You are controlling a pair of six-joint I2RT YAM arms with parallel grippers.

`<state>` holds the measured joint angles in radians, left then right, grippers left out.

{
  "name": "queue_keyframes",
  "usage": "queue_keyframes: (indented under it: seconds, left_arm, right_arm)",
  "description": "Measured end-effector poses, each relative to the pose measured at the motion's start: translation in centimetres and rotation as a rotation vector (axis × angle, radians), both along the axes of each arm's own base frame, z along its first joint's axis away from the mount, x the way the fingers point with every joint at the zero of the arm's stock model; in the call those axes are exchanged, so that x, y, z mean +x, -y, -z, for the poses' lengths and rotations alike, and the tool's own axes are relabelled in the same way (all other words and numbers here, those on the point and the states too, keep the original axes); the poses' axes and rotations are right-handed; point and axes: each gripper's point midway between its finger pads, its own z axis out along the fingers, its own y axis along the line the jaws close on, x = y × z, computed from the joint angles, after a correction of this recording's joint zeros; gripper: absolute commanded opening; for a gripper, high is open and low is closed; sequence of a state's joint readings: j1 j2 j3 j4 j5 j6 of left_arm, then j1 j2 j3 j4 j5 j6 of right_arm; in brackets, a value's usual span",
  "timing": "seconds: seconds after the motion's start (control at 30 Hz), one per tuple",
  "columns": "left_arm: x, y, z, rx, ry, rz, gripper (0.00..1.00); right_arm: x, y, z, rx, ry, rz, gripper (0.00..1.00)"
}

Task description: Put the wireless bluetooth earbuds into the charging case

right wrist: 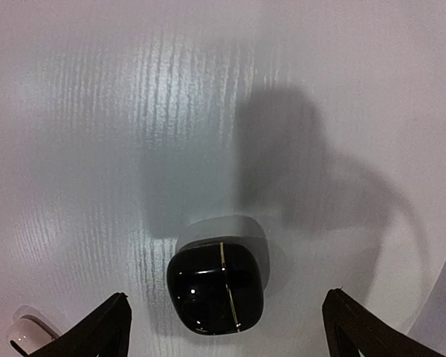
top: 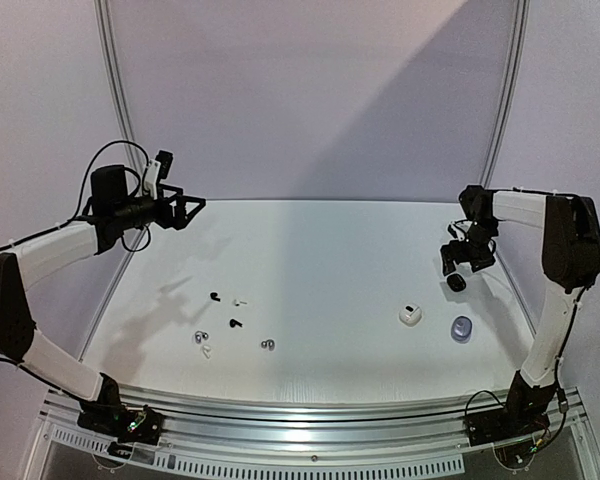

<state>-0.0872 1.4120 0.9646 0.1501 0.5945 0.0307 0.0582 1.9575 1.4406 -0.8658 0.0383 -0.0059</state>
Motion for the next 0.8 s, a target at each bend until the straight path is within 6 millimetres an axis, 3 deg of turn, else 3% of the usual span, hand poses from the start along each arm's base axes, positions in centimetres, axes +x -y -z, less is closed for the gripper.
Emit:
queue_keyframes:
  seconds: [0.13, 0.5, 0.8]
  left_arm:
    - [-0.2, 0.0, -0.3, 0.002, 0.007, 0.001, 0.99]
    - [-0.4, 0.0, -0.3, 0.007, 0.013, 0.007, 0.99]
    - [-0.5, 0.0, 0.0, 0.015, 0.012, 0.009, 0.99]
  right_arm:
    - [-0.4, 0.2, 0.8, 0.02, -0.031, 0.004, 0.78]
    - [-1.8, -0.3, 2.6, 0.078, -0.083, 0.012, 0.63]
    - [-1.4, -0.4, 3.2, 0.102, -0.071, 0.018, 0.46]
